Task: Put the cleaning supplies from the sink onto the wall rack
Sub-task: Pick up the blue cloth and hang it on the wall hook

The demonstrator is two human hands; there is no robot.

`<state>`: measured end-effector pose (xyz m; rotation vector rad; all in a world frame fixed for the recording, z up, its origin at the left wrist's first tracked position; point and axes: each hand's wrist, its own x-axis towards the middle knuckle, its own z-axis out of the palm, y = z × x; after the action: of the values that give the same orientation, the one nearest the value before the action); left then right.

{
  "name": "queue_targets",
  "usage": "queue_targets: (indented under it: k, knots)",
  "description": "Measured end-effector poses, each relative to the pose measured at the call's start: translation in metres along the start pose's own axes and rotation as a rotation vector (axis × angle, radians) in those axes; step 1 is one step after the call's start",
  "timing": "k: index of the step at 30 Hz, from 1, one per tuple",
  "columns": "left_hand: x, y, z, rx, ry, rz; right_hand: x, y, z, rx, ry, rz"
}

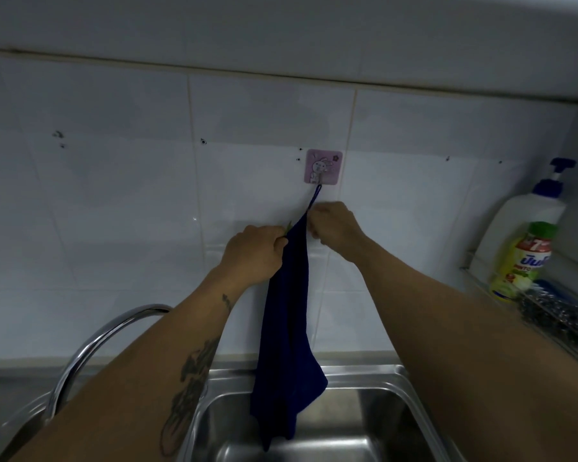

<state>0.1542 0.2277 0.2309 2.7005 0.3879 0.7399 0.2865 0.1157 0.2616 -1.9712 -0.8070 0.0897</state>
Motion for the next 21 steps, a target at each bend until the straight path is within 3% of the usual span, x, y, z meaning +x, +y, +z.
queue_targets:
  k: [4,14,18,21]
  knots:
    - [-0.004,-0.003,0.01,0.055,0.027,-0.028,-0.024,0.024,0.005,-0.051,-0.23,0.002]
    - [-0.018,0.011,0.06,-0.053,-0.057,-0.198,-0.078,0.079,-0.012,-0.318,-0.111,-0.233]
    - [-0.035,0.011,0.078,0.0,-0.066,-0.181,-0.101,0.088,-0.018,-0.219,-0.076,-0.262]
    - [-0.043,0.014,0.078,0.009,-0.027,-0.129,-0.106,0.075,-0.015,-0.024,-0.161,-0.169]
